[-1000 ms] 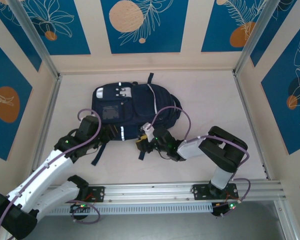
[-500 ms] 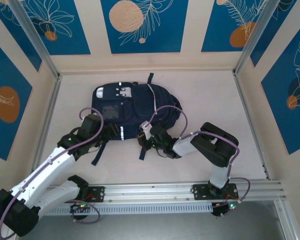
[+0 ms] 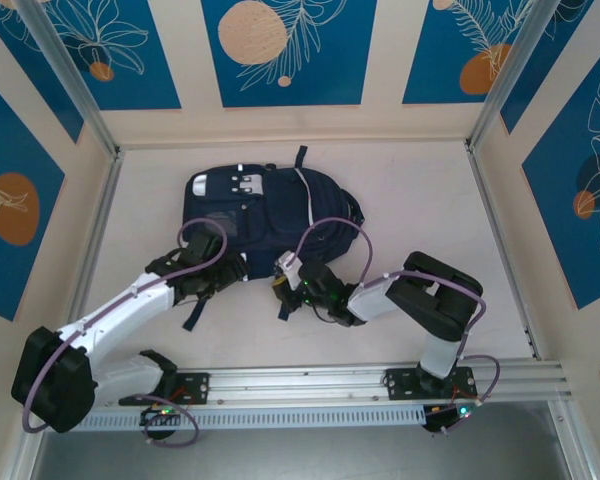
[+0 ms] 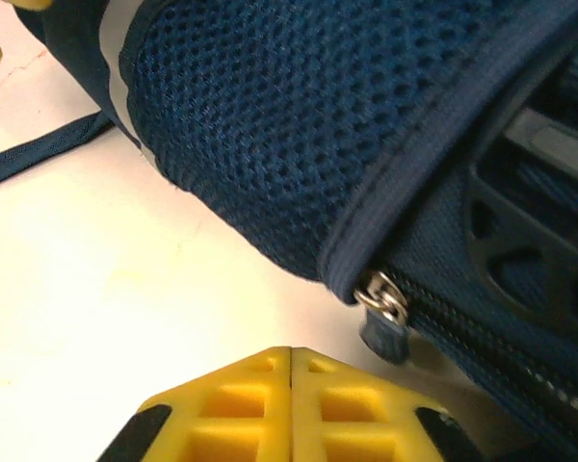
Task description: Pack the student bag
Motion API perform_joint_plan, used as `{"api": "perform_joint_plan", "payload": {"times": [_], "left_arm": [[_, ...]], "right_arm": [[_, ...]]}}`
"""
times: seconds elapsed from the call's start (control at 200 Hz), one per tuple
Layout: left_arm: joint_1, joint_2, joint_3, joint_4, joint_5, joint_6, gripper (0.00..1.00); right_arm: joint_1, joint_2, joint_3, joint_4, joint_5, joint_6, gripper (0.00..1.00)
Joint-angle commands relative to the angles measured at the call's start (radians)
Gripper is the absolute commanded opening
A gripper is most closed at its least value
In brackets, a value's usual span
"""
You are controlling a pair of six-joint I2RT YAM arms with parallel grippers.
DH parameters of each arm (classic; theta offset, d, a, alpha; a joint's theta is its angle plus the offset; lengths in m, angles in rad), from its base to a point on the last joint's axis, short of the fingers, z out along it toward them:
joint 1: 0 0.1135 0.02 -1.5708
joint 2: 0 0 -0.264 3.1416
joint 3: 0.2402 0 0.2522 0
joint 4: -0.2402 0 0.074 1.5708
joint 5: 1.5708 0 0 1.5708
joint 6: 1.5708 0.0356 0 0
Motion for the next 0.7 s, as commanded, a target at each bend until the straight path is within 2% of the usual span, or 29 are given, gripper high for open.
{"api": "perform_joint_plan", "payload": {"times": [0.0,0.105,0.265,0.695], "left_arm": [[0.011,-0.008,-0.011,0.047,0.010,-0.028,0.83],[0.011,-0.031,-0.025,0.059,-0.011,-0.012,0.83],[0.010,-0.057,-0.057,0.101,-0.012,-0.004,0.82],[0.010,-0.044,-0.071,0.137,-0.010,0.015,0.81]], "right_arm": [[-0.007,-0.013,-0.049,0.092,0.039,-0.045,0.33],[-0.010,0.026,-0.111,0.248,0.017,-0.125,0.42],[-0.014,0.117,-0.155,0.465,-0.004,-0.215,0.46],[-0.030,0.260,-0.080,0.624,0.052,-0.197,0.46]]}}
